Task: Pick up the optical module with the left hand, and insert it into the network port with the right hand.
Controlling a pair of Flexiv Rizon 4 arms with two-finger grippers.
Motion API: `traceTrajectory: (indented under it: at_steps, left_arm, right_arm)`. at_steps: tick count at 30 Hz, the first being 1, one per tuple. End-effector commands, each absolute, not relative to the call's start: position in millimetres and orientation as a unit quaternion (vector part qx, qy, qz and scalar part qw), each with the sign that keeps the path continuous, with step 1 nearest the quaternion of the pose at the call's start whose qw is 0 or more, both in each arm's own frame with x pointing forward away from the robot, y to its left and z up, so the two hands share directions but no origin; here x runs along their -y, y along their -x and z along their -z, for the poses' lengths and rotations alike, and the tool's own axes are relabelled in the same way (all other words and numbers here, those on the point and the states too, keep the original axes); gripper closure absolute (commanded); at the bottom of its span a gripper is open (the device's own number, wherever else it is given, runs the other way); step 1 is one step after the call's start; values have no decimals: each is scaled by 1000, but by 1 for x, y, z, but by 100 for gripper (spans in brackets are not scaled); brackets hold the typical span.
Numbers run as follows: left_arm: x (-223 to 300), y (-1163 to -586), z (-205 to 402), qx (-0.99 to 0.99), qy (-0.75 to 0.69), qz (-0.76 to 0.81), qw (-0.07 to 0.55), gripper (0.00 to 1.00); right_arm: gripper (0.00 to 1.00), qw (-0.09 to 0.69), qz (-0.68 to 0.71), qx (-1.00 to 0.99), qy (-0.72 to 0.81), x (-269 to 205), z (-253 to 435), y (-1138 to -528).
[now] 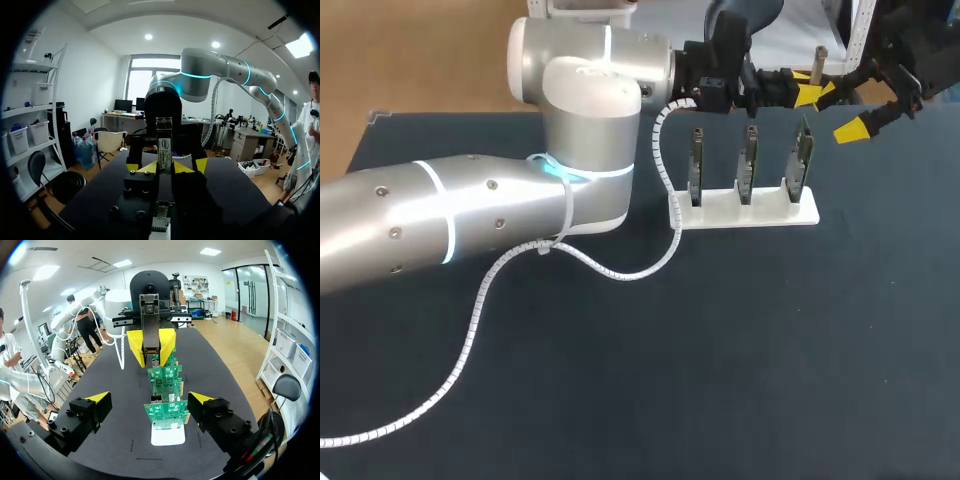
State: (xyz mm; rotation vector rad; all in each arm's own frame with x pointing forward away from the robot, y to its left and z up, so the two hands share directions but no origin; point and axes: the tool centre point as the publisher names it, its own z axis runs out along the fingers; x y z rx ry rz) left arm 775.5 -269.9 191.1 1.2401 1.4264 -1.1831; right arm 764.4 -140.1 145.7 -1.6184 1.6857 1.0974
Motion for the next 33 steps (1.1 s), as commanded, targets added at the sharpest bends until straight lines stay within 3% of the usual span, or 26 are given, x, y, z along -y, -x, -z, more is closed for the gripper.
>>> traceTrajectory:
  at_steps: [1,33]
  left_arm:
    - [269,-771,-190,-579,-496,476,439,100]
    - [274,-776,-180,-588,-485,491,422,100]
  right_arm:
    - [0,275,-411,-626,603,140,-145,-768]
    - [0,275,-411,-626,603,140,-145,-768]
